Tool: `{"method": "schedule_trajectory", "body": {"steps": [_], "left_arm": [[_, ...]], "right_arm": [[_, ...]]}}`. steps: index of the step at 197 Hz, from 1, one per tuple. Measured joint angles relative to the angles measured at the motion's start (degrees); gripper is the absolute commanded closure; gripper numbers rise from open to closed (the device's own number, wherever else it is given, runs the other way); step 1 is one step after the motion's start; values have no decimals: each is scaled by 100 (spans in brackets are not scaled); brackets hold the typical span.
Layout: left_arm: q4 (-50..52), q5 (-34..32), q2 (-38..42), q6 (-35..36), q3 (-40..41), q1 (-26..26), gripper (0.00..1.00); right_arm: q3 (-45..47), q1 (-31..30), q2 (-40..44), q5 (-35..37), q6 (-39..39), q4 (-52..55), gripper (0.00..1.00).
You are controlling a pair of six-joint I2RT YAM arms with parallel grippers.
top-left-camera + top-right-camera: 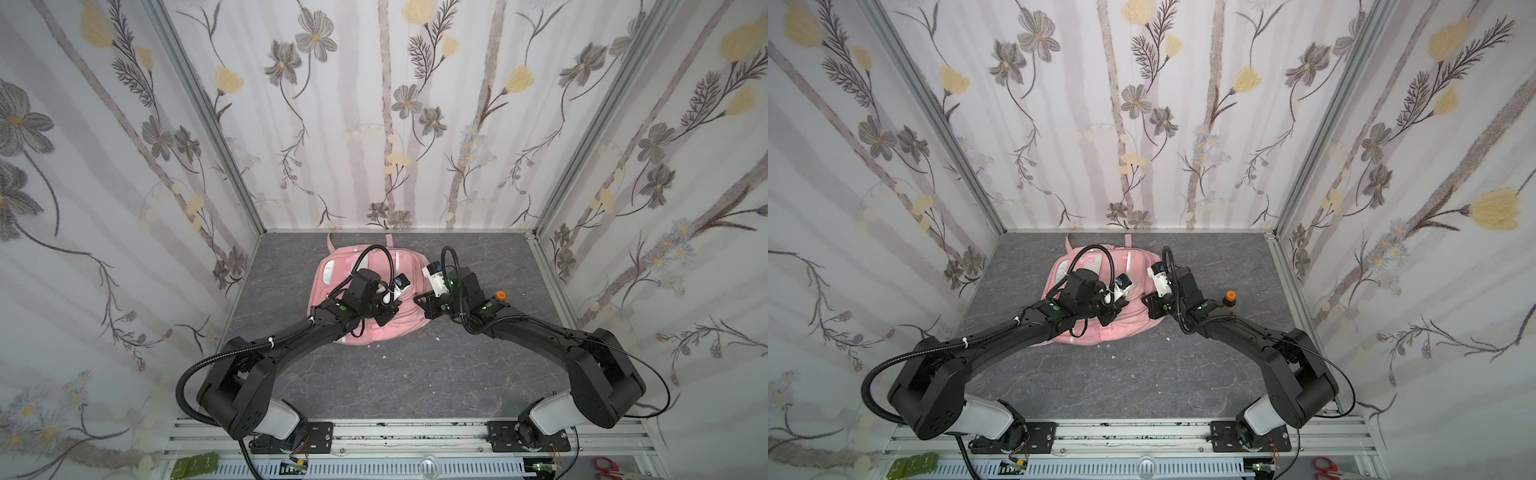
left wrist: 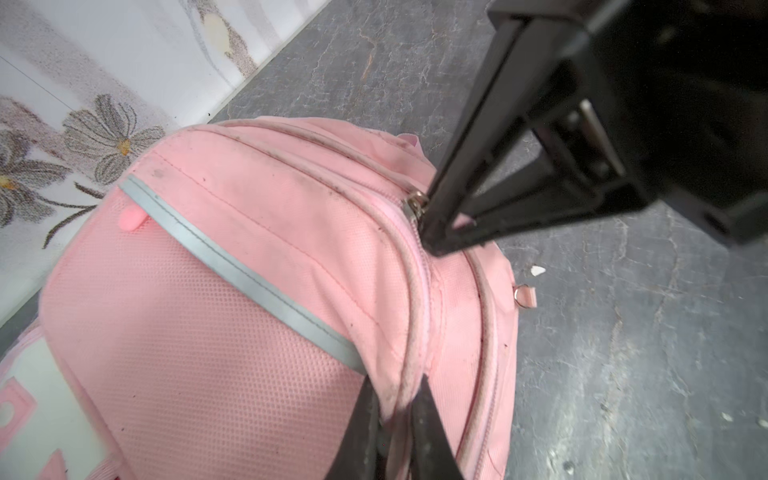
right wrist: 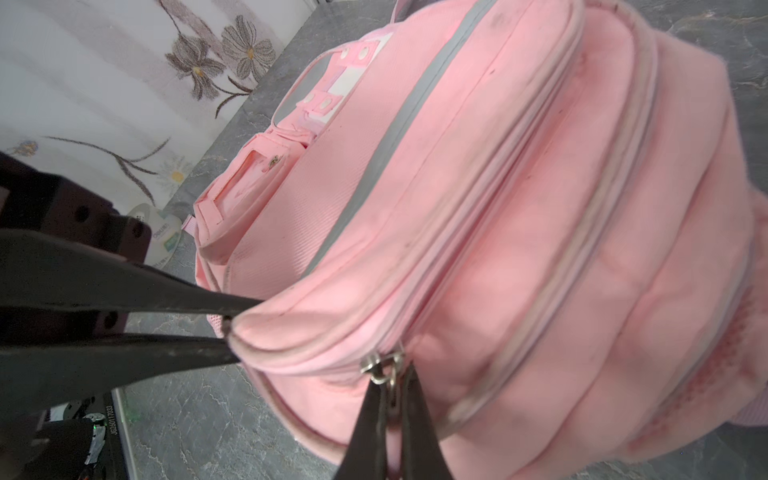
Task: Pack books, pencil case, and school supplies into a backpack
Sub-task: Zip the student bag at the center of the table.
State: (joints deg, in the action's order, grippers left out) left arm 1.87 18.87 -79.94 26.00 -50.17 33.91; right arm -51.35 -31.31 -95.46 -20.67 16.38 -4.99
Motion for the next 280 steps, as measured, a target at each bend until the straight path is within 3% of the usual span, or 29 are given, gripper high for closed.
{"method": "schedule_trajectory", "body": {"steps": [22, 55, 63, 83, 111, 133, 158, 189, 237, 280], "left_arm": [[33, 310, 466, 267, 299, -205, 100], [136, 444, 870, 564, 525, -564, 100], [149, 376, 861, 601, 487, -616, 80], [501, -125, 748, 564, 160, -673, 42], [1178, -1060, 658, 391, -385, -758, 33], [1617, -1054, 916, 413, -599, -776, 20], [1864, -365, 1294, 667, -686, -772, 21], [2365, 201, 1204, 901, -684, -772, 26], [2621, 450, 1045, 1025, -647, -772, 45], [2361, 450, 960, 844, -605, -772, 47]], "right_arm": [[-219, 203, -70, -503, -61, 271, 100], [-905, 256, -435, -717, -168, 833, 100], [-1082, 232, -496, -715, -166, 968, 100], [-1541, 22, -603, -402, -90, 1314, 100], [-2170, -546, -702, 133, 114, 1801, 100], [-2367, -925, -726, 151, 337, 1895, 100], [-2387, -1137, -745, 7, 568, 2006, 100], [-2387, -1165, -796, -120, 605, 2013, 100], [-2385, -1169, -835, -201, 557, 2022, 100], [-2328, -1169, -852, -289, 505, 2057, 100]]}}
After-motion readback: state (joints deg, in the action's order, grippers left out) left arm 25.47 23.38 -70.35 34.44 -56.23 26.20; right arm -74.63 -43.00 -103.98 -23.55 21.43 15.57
